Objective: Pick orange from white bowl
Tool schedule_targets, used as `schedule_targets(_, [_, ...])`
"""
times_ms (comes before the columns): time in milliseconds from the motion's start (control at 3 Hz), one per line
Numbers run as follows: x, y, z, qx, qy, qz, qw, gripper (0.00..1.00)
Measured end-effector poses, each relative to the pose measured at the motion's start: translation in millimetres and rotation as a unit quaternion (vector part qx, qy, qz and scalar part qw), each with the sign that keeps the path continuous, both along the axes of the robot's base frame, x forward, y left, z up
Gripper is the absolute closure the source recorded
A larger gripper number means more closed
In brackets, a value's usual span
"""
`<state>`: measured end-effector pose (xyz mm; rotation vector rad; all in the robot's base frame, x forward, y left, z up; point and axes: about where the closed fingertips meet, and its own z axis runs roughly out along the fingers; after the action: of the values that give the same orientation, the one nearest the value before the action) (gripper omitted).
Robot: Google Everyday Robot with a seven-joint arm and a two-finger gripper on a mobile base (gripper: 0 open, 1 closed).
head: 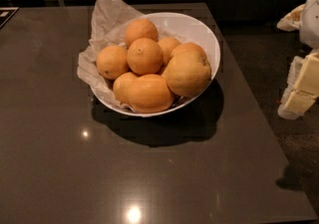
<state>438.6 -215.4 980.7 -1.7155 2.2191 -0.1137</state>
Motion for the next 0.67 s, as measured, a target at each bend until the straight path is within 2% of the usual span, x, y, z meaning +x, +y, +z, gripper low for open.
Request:
schedule_targets(333, [-4.4, 1.1, 4.6, -0.004, -0.01, 0.002, 0.9999, 0.0])
schedule_targets(667, [-7.8, 21.2, 20.0, -0.003, -0.008, 0.013, 0.9999, 0.0])
